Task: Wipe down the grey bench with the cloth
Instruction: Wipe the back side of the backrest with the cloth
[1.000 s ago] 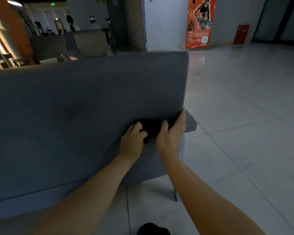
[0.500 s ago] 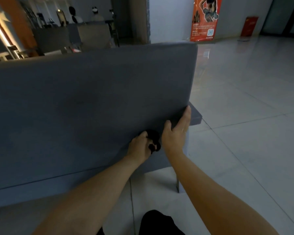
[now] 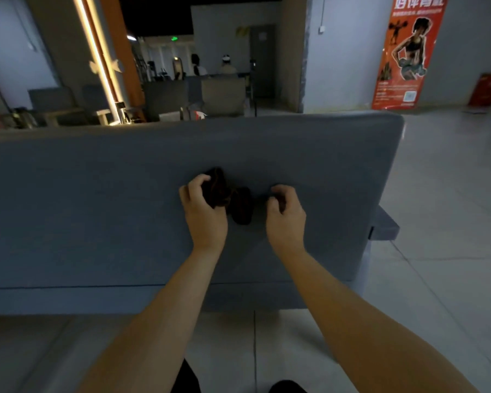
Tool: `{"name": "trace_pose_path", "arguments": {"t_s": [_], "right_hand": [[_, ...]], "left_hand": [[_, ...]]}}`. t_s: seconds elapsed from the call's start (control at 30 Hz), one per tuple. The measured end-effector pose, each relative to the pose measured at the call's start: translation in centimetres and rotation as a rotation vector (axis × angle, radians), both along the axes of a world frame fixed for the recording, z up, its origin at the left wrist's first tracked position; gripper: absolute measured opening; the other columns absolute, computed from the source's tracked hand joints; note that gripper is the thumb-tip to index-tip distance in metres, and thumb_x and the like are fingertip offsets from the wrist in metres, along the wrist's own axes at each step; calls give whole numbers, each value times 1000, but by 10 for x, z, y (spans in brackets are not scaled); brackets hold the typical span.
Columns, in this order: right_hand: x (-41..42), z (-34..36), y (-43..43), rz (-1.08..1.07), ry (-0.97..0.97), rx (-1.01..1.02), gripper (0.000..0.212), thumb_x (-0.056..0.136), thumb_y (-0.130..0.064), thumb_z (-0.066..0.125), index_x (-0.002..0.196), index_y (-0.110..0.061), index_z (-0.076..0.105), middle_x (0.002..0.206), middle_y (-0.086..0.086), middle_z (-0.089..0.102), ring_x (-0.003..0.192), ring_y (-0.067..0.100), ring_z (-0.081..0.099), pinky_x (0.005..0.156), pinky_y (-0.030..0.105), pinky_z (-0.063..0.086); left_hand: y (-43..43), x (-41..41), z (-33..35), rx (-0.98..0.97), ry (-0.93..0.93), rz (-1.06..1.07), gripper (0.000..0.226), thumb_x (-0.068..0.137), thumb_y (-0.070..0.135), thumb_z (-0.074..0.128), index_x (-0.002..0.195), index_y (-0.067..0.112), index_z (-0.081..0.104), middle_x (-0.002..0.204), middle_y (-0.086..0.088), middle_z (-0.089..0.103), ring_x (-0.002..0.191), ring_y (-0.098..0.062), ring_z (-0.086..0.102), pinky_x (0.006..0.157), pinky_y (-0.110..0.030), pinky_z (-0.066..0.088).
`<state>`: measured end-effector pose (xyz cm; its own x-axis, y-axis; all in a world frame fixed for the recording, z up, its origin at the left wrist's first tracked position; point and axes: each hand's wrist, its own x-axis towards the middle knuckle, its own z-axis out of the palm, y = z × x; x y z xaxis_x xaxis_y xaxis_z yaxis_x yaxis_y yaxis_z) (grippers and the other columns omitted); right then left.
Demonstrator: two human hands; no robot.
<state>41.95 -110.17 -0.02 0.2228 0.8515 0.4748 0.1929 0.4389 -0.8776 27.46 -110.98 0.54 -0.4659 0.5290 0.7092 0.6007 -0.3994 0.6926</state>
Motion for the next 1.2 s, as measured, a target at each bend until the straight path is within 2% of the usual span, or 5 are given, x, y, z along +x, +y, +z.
{"name": "trace_pose_path", "arguments": {"t_s": [0.13, 0.27, 0.57, 0.83, 1.2], "right_hand": [[-24, 16, 9, 33, -9, 2, 18, 99, -16, 53, 113, -23, 61, 97, -6, 68, 88, 10, 64, 76, 29, 53], [-25, 15, 19, 50, 37, 23, 17, 99, -12, 52, 109, -23, 61, 90, -7, 66, 76, 3, 61, 66, 22, 49], [-32, 8, 28, -84, 84, -8, 14, 97, -14, 54, 104, -23, 62, 103, -6, 65, 97, 4, 60, 84, 23, 49], [-87, 9, 12, 56, -43, 47, 19, 96, -12, 53, 109, -22, 63, 100, -7, 67, 94, 9, 63, 81, 34, 55], [-209, 10, -5, 252, -258, 175, 29, 96, -8, 59, 122, -10, 70, 107, -1, 68, 95, 12, 64, 90, 29, 55]], "left_hand": [[9, 0, 2, -46, -28, -22, 48, 95, 4, 63, 139, 21, 51, 140, -5, 48, 120, -16, 53, 100, -24, 47], [21, 13, -6, -80, -43, -27, 58, 94, -8, 58, 145, 17, 53, 140, -3, 59, 129, -14, 53, 103, -8, 40], [26, 36, -27, -135, 355, -133, 18, 87, 12, 73, 105, 10, 74, 95, -1, 72, 86, -12, 66, 71, -34, 58], [16, -49, -2, -196, 317, -87, 28, 97, 6, 60, 120, 17, 73, 97, 5, 59, 83, 8, 51, 72, -4, 40], [-22, -204, 12, -121, 137, 215, 17, 92, 20, 62, 103, 23, 75, 102, 2, 71, 93, -14, 65, 81, -16, 46]]}}
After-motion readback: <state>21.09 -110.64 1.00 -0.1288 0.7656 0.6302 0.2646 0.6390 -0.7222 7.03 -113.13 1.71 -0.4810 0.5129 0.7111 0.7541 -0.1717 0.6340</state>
